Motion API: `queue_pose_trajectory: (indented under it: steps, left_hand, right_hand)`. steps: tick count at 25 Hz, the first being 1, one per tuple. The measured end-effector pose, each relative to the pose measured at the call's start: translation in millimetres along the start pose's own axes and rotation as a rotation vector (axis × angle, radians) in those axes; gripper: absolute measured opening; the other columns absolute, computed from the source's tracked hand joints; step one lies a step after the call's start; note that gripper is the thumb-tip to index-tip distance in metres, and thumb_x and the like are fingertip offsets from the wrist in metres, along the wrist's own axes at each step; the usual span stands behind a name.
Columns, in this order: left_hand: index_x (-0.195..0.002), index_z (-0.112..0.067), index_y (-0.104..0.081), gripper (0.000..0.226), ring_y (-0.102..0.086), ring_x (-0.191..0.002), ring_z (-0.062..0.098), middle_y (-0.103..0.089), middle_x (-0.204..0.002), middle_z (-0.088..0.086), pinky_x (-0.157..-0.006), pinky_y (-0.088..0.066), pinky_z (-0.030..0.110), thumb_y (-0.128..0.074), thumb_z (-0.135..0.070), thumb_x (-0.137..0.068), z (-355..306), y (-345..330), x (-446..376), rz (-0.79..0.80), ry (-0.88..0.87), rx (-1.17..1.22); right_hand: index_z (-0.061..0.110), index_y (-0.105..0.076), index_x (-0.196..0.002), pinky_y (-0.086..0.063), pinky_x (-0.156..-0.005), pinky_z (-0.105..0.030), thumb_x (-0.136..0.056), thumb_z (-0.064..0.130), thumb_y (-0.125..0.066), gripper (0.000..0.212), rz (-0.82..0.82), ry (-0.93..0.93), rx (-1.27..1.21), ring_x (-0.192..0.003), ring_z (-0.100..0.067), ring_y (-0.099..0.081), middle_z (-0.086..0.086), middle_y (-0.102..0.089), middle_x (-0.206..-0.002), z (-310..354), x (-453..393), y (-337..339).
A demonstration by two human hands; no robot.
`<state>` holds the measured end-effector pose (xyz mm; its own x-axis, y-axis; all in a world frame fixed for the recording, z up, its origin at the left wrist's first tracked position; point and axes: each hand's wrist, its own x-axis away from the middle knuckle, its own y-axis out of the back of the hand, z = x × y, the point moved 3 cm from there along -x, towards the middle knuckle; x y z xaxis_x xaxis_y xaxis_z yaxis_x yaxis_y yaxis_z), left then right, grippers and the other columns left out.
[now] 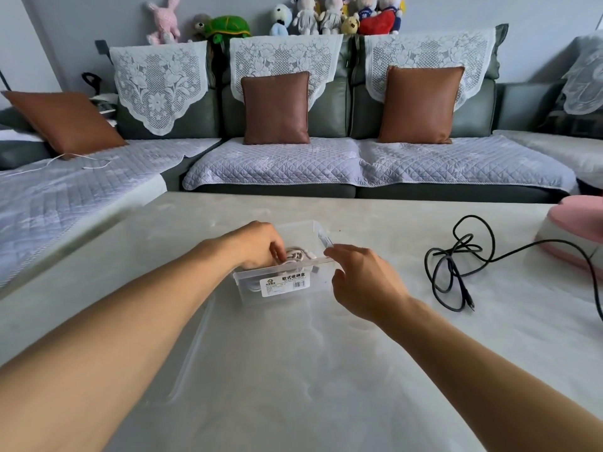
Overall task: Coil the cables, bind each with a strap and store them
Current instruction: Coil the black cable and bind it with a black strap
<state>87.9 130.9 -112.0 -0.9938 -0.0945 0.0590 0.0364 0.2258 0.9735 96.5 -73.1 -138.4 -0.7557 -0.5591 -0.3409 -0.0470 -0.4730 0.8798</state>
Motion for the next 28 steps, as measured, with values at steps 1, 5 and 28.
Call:
queue_pose_trajectory:
  steps: [1, 5, 28]
  left_hand:
    - [-0.102, -0.024, -0.077, 0.025, -0.066, -0.089, 0.014, -0.074, -0.1, -0.002, -0.079, -0.051, 0.021, -0.069, -0.011, -0.082, -1.2, 3.7, 2.1, -0.038, 0.005, 0.014]
    - [-0.091, -0.018, -0.078, 0.012, -0.063, -0.073, 0.006, -0.073, -0.083, -0.004, -0.075, -0.049, 0.021, -0.069, -0.013, -0.085, -32.1, 15.7, 30.1, -0.413, -0.1, 0.267]
    - [-0.095, -0.009, -0.072, 0.012, -0.058, -0.061, 0.015, -0.067, -0.074, 0.006, -0.059, -0.056, 0.028, -0.059, -0.011, -0.096, -201.8, -75.1, 56.0, -0.07, 0.012, 1.173]
  right_hand:
    - [0.027, -0.054, -0.131, -0.052, -0.078, -0.036, -0.084, 0.01, -0.046, 0.051, 0.032, -0.011, -0.049, -0.108, -0.027, -0.059, 0.005, -0.06, -0.128, -2.7, 1.6, -1.2]
    - [0.029, -0.049, -0.138, -0.054, -0.082, -0.037, -0.087, 0.016, -0.048, 0.053, 0.008, -0.049, -0.196, -0.099, -0.021, -0.064, 0.004, -0.063, -0.123, -18.4, 27.7, 8.3]
    - [0.019, -0.073, -0.095, -0.046, -0.078, -0.022, -0.083, 0.015, -0.068, 0.014, -0.109, -0.282, -0.365, -0.089, -0.012, -0.062, 0.005, -0.07, -0.093, -119.2, 156.7, 72.5]
